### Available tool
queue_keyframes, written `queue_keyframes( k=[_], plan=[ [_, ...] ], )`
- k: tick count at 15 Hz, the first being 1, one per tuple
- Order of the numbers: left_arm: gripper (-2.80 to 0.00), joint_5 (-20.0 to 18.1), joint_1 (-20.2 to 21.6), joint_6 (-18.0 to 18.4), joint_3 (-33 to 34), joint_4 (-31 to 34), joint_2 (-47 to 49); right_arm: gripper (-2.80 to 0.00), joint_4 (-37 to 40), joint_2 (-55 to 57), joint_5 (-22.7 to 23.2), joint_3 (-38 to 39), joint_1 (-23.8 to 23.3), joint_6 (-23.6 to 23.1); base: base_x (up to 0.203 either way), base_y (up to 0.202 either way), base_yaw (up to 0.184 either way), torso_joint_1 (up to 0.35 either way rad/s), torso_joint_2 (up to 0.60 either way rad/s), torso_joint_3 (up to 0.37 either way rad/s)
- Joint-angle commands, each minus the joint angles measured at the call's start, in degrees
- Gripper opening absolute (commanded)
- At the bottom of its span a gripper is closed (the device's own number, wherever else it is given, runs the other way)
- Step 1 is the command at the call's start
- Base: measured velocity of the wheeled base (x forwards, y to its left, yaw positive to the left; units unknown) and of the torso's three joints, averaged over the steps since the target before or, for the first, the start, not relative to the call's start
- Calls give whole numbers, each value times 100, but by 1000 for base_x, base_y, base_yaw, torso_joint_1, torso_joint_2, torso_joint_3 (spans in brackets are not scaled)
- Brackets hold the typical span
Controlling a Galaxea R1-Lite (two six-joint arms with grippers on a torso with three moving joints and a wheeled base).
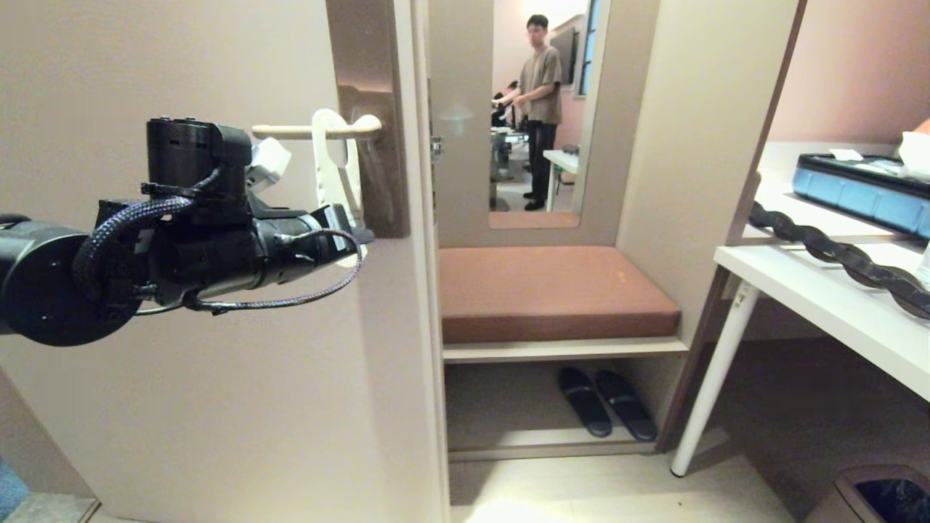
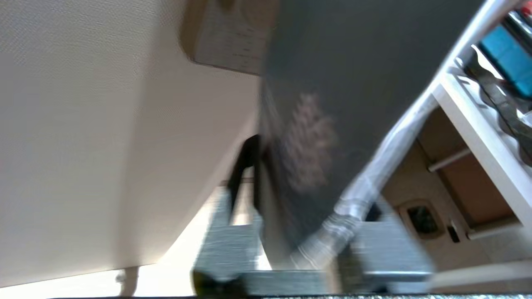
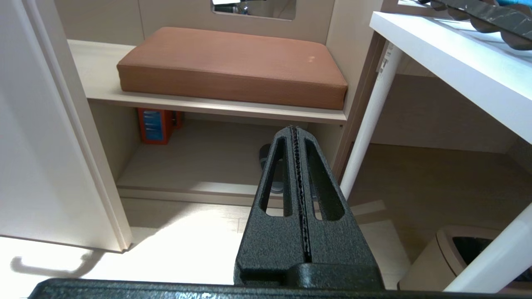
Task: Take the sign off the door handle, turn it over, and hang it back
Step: Hang the sign back with the other side facing out
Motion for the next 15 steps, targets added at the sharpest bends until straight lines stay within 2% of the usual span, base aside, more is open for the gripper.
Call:
queue_keyframes(
  k=[1, 8, 15],
  plan=[
    [0, 0, 3, -21, 40, -15, -63, -280, 7, 0, -2, -1, 1, -6, 0, 0, 0, 0, 0, 0],
    [0, 18, 16, -21, 380, -18, -326, -280, 7, 0, 6, -1, 1, -6, 0, 0, 0, 0, 0, 0],
    [0, 290, 20, -29, 1031, -33, -988, -280, -2, 0, 6, -1, 1, -6, 0, 0, 0, 0, 0, 0]
  ],
)
